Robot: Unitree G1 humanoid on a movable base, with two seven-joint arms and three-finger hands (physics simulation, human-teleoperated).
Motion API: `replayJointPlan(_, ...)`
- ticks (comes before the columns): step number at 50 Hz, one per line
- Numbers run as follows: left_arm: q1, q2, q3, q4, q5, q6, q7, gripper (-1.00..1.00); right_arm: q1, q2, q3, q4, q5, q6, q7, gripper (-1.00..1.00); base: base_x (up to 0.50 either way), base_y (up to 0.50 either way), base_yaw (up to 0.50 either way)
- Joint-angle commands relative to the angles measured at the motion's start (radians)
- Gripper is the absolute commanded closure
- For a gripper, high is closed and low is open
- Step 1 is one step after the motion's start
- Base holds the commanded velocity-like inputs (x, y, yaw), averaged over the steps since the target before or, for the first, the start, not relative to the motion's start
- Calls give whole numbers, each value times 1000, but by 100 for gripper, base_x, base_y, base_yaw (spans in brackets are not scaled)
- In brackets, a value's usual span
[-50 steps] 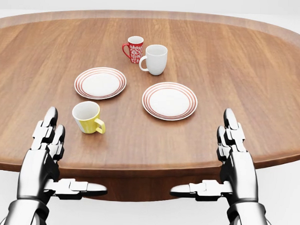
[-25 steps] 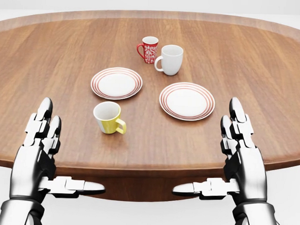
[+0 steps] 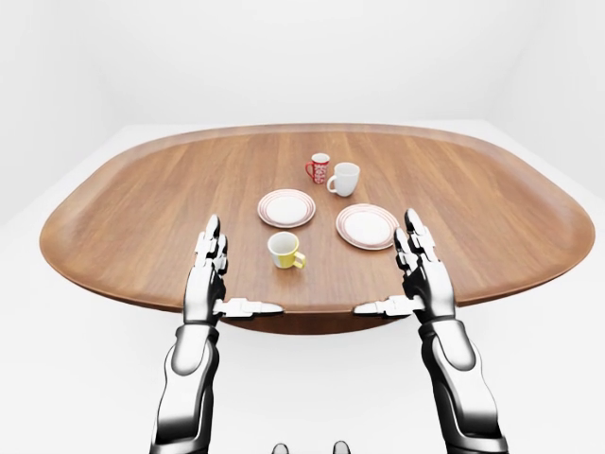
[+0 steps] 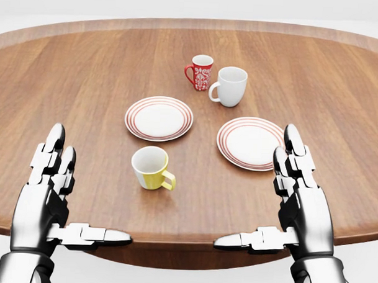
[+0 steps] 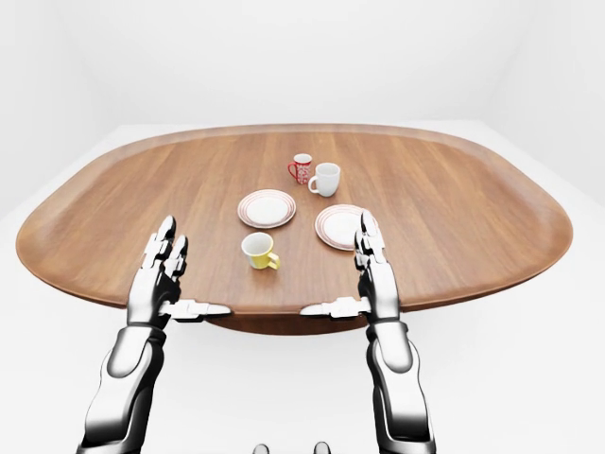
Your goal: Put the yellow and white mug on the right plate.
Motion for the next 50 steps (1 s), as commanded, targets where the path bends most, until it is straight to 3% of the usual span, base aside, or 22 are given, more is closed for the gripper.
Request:
replayJointPlan(1,-6,-2,2,1,0,0,0,-100,-1,-3,-1,-8,8,0,6,-100,50,0,0)
replayJointPlan(44,-11,1,7,-5,2,0,0,-100,-9,-5,0,20,-18,0,-6,-100,50,0,0)
replayJointPlan(50,-12,2,9,-4,2,0,-1,-100,-2,-3,7,15,-30,0,-7,-100,7,0,0)
